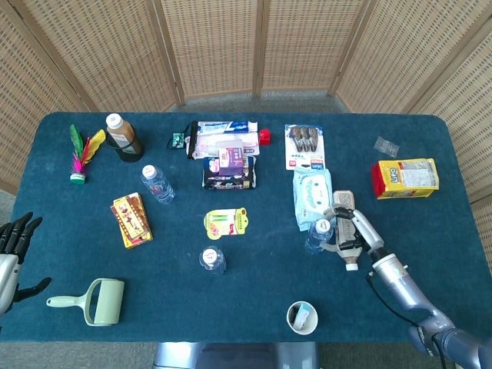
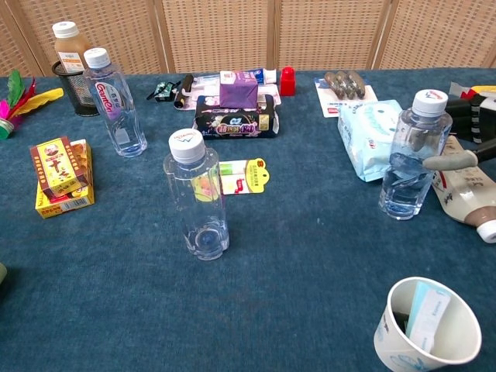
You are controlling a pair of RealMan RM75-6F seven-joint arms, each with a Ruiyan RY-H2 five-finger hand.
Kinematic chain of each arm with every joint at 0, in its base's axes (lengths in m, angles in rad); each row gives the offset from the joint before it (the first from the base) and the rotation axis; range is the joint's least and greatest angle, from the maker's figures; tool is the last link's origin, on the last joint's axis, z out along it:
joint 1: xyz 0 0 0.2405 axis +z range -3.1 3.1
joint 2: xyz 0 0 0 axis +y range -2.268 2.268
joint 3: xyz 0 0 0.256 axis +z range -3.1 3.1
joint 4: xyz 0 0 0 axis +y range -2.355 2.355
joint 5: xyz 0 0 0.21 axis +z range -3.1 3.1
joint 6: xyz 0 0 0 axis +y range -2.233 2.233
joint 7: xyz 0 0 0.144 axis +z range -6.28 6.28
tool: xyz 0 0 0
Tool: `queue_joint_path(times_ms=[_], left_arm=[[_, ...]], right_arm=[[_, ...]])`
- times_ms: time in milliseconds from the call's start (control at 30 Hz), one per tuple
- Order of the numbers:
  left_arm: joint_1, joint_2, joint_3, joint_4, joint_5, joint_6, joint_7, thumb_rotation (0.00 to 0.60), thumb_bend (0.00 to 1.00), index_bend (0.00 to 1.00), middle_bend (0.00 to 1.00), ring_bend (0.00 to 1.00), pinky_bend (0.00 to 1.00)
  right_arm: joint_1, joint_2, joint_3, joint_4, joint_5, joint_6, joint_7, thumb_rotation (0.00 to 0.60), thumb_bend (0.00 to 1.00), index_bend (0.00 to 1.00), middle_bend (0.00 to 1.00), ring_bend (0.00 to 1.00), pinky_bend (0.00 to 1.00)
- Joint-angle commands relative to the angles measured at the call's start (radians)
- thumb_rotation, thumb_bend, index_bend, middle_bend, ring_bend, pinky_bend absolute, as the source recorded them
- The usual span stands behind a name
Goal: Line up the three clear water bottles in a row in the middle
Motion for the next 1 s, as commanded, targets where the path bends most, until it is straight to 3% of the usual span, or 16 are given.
queue_joint_path(times_ms=[33, 500, 700, 1000], left_arm=[[-0.002, 0.0, 0.0, 0.0, -0.001, -0.003, -0.001, 0.6, 0.11, 0.0, 0.0, 0.0, 0.01], [-0.003, 0.01, 0.012, 0.004, 0.025, -0.007, -0.031, 0.6, 0.11, 0.0, 0.0, 0.0, 0.01], [-0.004, 0.012, 0.018, 0.008, 0.038, -0.007, -0.038, 0.6, 0.11, 0.0, 0.0, 0.0, 0.01], [-0.01, 0.013, 0.019, 0.01, 0.032, -0.02, -0.044, 0.6, 0.11, 0.0, 0.0, 0.0, 0.01]], right_arm=[[-0.003, 0.012, 0.001, -0.02, -0.005, 0.022, -0.008, 0.6, 0.21, 0.56, 0.62, 0.3, 0.12], [-0.029, 0.131, -0.039, -0.273, -0.095, 0.153, -0.209, 0.6, 0.22, 0.57, 0.62, 0.3, 0.13], [-0.003, 0.138, -0.061, -0.355, -0.131, 0.127, -0.273, 0.6, 0.22, 0.57, 0.62, 0.3, 0.13], [0.044, 0.107, -0.042, -0.437, -0.133, 0.078, -0.385, 0.6, 0.23, 0.57, 0.62, 0.3, 0.14]])
